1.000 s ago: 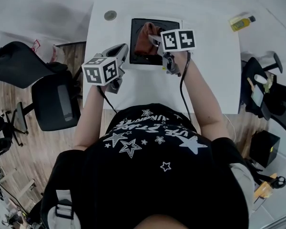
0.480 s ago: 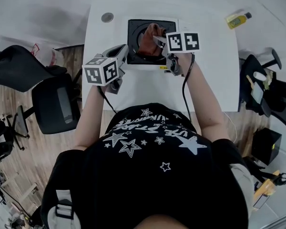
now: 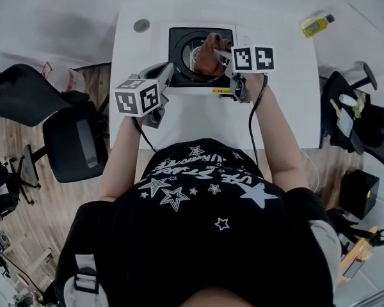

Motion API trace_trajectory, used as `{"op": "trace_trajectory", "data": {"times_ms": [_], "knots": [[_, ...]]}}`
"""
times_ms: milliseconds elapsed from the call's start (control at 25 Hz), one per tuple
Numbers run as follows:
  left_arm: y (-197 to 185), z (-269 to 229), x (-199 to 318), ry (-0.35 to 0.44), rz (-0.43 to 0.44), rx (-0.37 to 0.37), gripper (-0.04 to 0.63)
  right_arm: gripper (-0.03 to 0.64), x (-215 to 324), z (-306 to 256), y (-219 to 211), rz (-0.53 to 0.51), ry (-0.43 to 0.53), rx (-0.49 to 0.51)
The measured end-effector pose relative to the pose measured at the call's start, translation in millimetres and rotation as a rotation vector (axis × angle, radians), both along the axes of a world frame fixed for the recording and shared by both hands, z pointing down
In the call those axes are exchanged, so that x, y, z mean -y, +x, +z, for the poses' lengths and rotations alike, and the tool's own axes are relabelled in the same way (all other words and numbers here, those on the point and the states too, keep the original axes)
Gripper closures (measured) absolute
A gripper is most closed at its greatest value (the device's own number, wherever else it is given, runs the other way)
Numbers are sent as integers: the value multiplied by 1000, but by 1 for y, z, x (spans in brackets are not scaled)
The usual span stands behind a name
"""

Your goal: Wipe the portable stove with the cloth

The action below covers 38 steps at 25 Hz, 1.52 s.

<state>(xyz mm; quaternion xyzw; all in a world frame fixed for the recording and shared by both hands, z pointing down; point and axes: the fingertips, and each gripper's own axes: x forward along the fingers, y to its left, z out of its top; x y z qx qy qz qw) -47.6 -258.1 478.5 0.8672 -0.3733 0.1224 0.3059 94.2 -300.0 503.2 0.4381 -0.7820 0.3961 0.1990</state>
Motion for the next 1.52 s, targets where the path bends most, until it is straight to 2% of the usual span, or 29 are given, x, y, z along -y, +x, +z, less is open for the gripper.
{"op": "trace_trajectory", "data": {"times_ms": [640,1520], "knots": [[9,1,-2,-4,34,-8,588,555,-10,2,74,138,-6,-45],[26,5,-2,-15,82,-19,588,555,-37,8,167,387,-20,-25]]}}
